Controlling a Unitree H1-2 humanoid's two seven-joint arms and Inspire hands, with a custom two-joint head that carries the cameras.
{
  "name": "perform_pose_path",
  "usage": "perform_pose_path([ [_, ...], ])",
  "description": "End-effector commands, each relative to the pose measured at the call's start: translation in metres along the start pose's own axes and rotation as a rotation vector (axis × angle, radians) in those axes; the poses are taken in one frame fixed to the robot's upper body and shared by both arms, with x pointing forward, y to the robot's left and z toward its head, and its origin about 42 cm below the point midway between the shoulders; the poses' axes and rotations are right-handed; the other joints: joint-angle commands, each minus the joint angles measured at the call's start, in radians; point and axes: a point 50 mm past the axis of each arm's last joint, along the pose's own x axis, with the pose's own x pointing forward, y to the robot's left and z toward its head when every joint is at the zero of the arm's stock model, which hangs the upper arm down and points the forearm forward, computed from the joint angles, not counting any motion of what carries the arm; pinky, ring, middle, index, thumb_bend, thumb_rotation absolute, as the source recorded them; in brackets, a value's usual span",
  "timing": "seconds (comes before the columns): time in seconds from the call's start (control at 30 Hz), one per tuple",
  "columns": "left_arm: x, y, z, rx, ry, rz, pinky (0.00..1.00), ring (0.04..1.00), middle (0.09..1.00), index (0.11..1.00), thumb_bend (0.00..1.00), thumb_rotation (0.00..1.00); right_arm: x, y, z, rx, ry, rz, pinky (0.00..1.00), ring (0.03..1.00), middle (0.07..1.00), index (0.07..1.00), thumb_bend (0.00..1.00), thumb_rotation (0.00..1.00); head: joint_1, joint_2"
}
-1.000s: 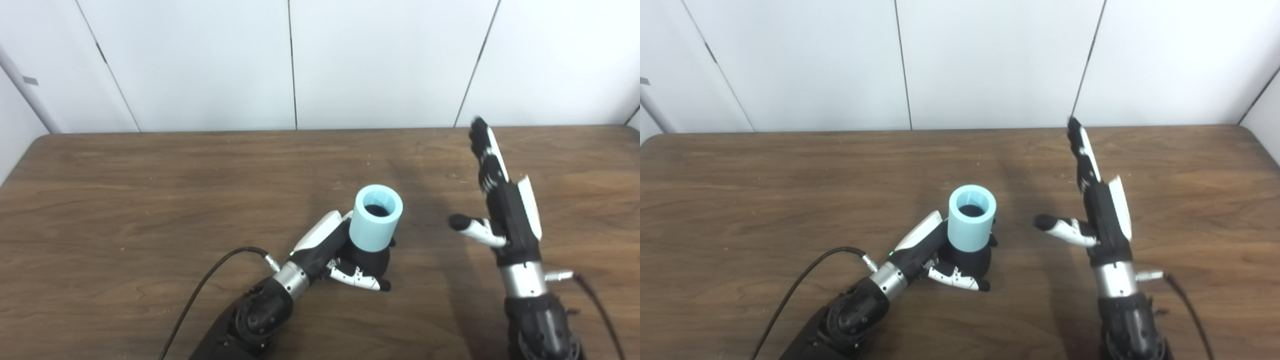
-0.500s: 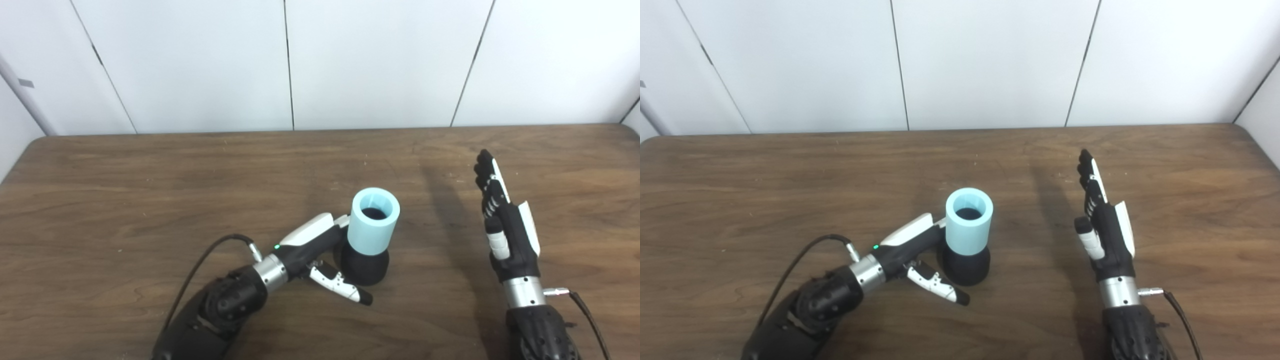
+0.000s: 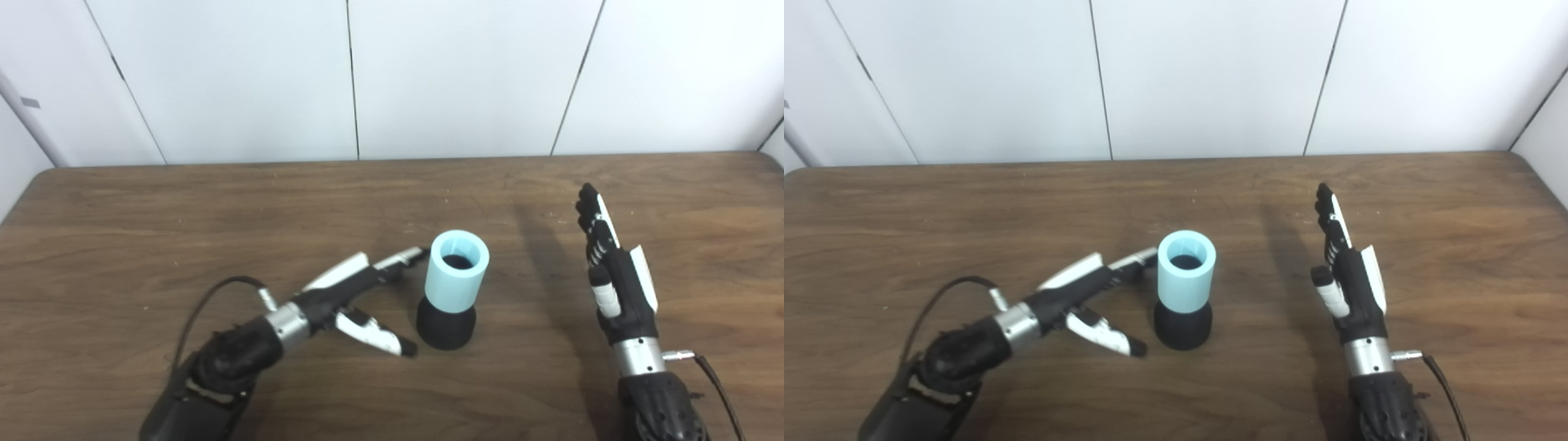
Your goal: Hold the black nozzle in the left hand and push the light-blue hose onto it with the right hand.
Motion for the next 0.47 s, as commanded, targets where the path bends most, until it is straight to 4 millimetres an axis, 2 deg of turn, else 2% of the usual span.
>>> perform_pose_path([
  [0.0,-0.005,0.004,0.006,-0.078,-0.107,0.150,1.00,1.000,1.000,1.000,1.00,0.38,0.003,0.008,0.002,0.022,-0.034,0.035,1.00,1.000,1.000,1.000,0.79,1.00,0.003,-0.001],
  [0.13,-0.014,-0.005,0.009,-0.118,-0.239,0.308,1.00,1.000,1.000,1.000,1.00,0.45,0.003,0.010,0.003,0.058,-0.038,0.070,1.00,1.000,1.000,1.000,0.77,1.00,0.007,-0.008],
  [0.27,-0.020,-0.013,0.008,-0.115,-0.282,0.423,1.00,1.000,1.000,1.000,1.00,0.64,0.003,0.011,0.003,0.121,-0.031,0.087,1.00,1.000,1.000,1.000,0.76,1.00,0.007,-0.010],
  [0.4,-0.020,-0.025,0.009,-0.103,-0.275,0.536,1.00,1.000,1.000,1.000,1.00,0.87,0.004,0.013,0.003,0.216,-0.003,0.057,1.00,1.000,1.000,1.000,0.78,1.00,0.007,-0.011],
  [0.43,-0.019,-0.027,0.010,-0.102,-0.271,0.565,1.00,1.000,1.000,1.000,1.00,0.91,0.004,0.013,0.003,0.237,0.007,0.045,1.00,1.000,1.000,1.000,0.79,1.00,0.008,-0.012],
])
